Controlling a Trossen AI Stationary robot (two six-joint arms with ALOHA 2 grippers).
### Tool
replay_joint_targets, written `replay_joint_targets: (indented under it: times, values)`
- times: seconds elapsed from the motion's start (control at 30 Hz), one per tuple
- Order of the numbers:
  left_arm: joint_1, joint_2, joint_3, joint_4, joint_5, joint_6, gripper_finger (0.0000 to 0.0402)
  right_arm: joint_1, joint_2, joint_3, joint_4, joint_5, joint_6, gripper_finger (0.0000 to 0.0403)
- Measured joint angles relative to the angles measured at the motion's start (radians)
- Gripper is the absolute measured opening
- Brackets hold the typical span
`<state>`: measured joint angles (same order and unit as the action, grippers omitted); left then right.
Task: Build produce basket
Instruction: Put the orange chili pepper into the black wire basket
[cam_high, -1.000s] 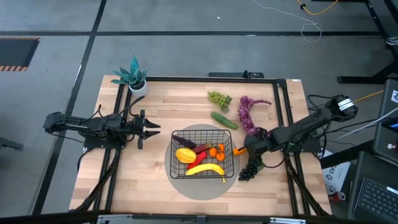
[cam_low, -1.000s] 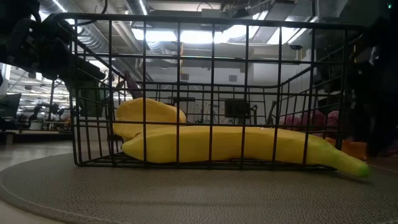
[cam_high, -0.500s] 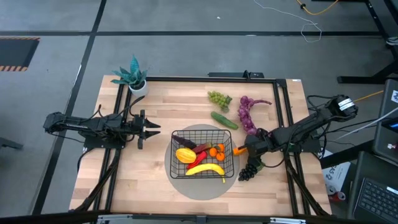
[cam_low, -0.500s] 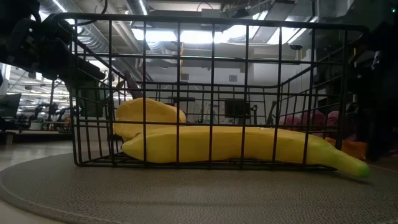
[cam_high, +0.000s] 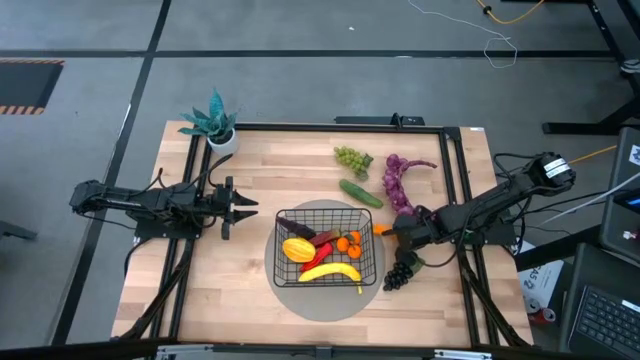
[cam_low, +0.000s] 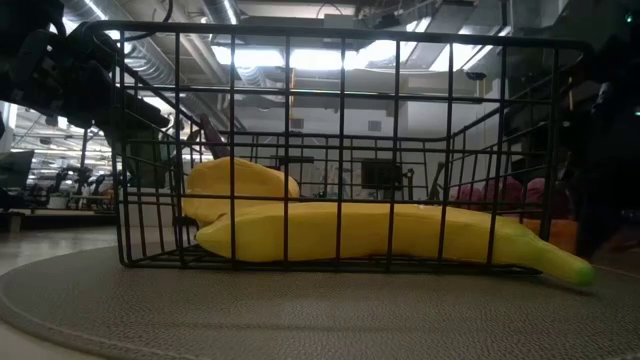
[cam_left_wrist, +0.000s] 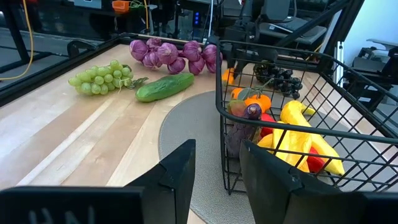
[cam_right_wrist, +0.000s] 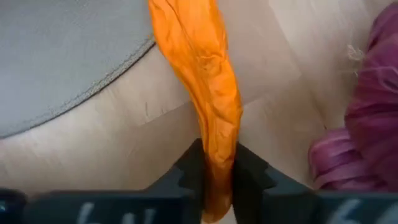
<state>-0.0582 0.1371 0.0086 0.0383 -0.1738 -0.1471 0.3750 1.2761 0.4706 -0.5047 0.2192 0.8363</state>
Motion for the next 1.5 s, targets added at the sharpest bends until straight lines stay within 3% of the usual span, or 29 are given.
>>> replay_joint_targets:
  times: [0.23,0.43,0.63,0.83,0.93,1.23,1.5]
  values:
    - [0.000,0.000,0.000,0.000,0.000,0.000,0.0121,0.000,-0.001,0.001,0.004,0.000,0.181,0.0034]
    - [0.000,0.000,0.000,0.000,0.000,0.000,0.0121,0.002,0.001,0.041,0.009,0.040,0.210,0.0034]
    - [0.000,0.000,0.000,0.000,0.000,0.000,0.0121,0.002,0.001,0.140,-0.059,0.235,0.211,0.0034]
    - [0.000,0.000,0.000,0.000,0.000,0.000,0.0121,0.001,0.001,0.241,-0.135,0.531,0.231,0.0034]
    - [0.000,0.000,0.000,0.000,0.000,0.000,0.0121,0.001,0.001,0.294,-0.132,0.605,0.183,0.0034]
    - [0.000,0.000,0.000,0.000,0.000,0.000,0.0121,0.001,0.001,0.383,0.076,0.544,-0.160,0.0037]
    - [0.000,0.000,0.000,0.000,0.000,0.000,0.0121,0.001,0.001,0.384,0.312,0.350,-0.424,0.0039]
